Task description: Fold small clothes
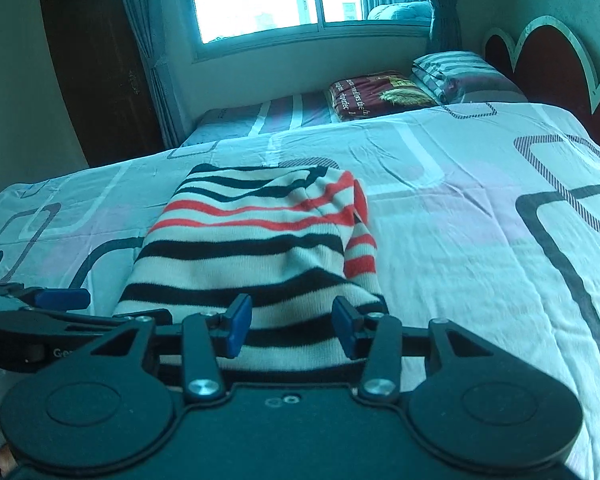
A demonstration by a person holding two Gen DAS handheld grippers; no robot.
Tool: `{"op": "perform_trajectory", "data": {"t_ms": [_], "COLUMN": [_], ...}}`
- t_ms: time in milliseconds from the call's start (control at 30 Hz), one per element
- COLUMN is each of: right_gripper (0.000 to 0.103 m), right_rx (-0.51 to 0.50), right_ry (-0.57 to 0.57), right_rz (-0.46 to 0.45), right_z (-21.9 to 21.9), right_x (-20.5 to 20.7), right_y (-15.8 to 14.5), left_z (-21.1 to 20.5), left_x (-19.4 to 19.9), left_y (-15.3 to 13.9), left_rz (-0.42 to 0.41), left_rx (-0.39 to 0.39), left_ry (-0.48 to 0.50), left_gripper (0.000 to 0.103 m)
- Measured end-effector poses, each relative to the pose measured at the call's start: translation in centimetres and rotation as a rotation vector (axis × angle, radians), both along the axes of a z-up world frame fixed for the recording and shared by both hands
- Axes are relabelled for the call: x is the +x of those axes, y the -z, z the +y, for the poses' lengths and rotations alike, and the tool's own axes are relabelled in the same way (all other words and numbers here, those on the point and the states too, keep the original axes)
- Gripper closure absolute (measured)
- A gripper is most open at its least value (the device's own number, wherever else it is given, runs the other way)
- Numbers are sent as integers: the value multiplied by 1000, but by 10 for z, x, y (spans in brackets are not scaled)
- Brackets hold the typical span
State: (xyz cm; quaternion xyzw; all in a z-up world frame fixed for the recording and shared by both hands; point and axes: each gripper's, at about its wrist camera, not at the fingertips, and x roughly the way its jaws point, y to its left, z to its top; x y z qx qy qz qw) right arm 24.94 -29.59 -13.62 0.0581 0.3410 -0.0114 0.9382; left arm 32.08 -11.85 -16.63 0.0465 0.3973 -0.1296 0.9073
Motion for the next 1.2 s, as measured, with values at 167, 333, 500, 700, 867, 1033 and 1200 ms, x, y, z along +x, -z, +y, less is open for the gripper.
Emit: {"op": "perform_trajectory", "data": {"t_ms": [167,333,500,700,867,1033,1200], "right_gripper": [59,59,59,58,55,41,40], "right_rx": [-23,-9,13,4,31,51,67], "right_ry": [-14,-30,-35,-60,-79,-96,-104], "right_rz": [-11,-25,31,84,89,59,40], "right_z": [0,-4,-12,-17,-19,-23,-29], "right_x": [-7,3,13,21,18,16,21], "right_y": [-9,-9,15,41,36,18,4], "left_z": [-1,1,-2,-2,-3,-2,2], "left_x": [0,2,6,11,10,6,5], "left_y": [10,17,21,29,22,6,-12], "left_rz": [28,49,57,78,87,73,50], "left_rx": [-1,-13,-8,-9,-7,-16,-43], "left_ry": [-10,-29,-31,-39,-47,-37,-45], "left_gripper": [7,7,7,7,7,7,7]}}
